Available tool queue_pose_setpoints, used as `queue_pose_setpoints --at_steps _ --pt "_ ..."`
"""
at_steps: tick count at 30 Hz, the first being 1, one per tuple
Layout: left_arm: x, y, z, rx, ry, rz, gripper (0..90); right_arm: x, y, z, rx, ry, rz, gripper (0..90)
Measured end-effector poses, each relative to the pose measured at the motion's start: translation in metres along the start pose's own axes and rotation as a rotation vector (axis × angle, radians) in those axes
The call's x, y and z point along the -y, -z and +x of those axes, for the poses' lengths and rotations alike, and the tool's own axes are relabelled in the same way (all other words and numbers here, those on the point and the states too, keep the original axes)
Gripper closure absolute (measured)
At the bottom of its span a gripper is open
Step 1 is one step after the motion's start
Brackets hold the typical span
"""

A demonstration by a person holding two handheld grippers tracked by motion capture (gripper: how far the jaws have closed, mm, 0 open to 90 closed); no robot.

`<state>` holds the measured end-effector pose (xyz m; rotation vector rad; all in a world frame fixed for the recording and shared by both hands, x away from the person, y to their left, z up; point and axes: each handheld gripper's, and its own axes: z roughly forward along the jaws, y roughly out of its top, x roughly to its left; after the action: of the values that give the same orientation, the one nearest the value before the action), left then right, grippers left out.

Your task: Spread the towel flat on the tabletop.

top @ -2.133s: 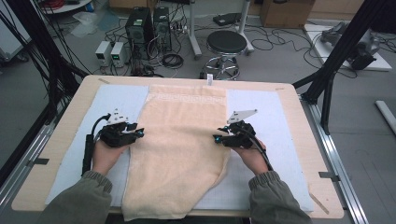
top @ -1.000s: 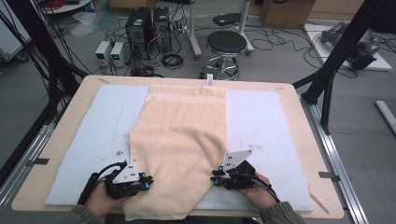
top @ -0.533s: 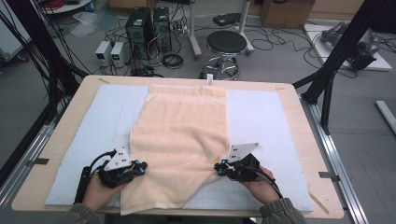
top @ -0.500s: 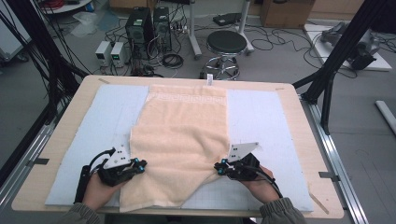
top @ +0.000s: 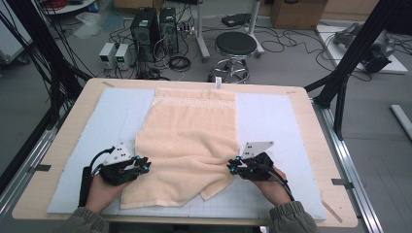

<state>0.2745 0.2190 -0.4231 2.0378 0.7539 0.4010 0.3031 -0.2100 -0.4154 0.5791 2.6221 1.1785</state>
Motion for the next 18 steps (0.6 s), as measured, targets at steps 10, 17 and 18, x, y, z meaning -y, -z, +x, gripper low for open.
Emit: queue_pose_setpoints --at_steps 10,17,18 --pt "0.005 0.009 -0.014 0.081 -0.054 -0.007 48.0 -0.004 0.009 0.029 -0.054 0.045 -0.058 65.5" --pt "0.011 -0.003 -0.019 0.131 -0.119 0.084 45.6 -0.004 -0.006 0.04 -0.114 0.082 -0.034 57.4" --pt "0.012 -0.005 -0.02 0.13 -0.136 0.101 48.8 -0.004 -0.01 0.04 -0.119 0.08 -0.015 57.5"
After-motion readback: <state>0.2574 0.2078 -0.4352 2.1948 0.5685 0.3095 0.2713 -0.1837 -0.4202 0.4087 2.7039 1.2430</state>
